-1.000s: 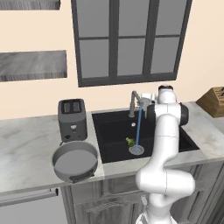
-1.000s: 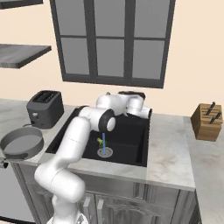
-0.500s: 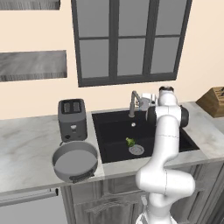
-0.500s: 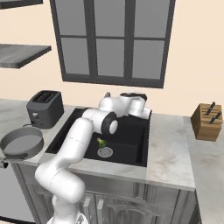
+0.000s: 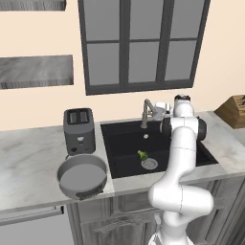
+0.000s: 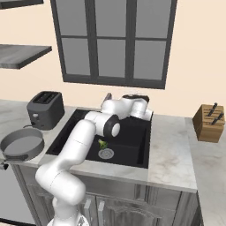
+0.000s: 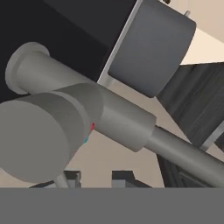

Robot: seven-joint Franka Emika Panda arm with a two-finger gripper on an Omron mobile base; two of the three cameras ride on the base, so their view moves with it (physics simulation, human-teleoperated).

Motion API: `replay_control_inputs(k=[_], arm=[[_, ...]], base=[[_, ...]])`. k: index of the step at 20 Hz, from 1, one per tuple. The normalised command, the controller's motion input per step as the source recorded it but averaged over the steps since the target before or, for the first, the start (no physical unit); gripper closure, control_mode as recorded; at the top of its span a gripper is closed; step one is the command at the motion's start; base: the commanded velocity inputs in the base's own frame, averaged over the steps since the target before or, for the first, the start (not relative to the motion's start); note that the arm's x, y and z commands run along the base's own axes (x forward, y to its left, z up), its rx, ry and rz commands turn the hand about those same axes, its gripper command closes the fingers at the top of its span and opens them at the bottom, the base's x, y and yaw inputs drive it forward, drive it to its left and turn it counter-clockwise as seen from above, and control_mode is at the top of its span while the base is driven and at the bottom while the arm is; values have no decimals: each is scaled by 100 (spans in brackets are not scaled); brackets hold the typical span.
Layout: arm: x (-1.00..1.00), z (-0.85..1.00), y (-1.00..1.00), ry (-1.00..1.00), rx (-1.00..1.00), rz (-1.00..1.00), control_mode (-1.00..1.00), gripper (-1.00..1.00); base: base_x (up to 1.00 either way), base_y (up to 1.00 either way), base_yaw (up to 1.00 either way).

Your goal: Dump the broccoli from the pot into the sink. Then turn on the water and wash the broccoli. Then turn off the water and put the broccoli back in the pot.

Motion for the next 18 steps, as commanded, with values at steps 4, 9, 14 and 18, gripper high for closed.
replay_control_inputs(k=[4,9,14,18], arm=[[-1,33,0,-4,0,0,-100,-100],[-8,38,-1,-7,0,0,-100,-100],[-26,49,-19,-10,0,0,-100,-100],[-41,46,-36,-11,-7,0,-100,-100]], base=[[0,0,0],[0,0,0],[0,0,0],[0,0,0]])
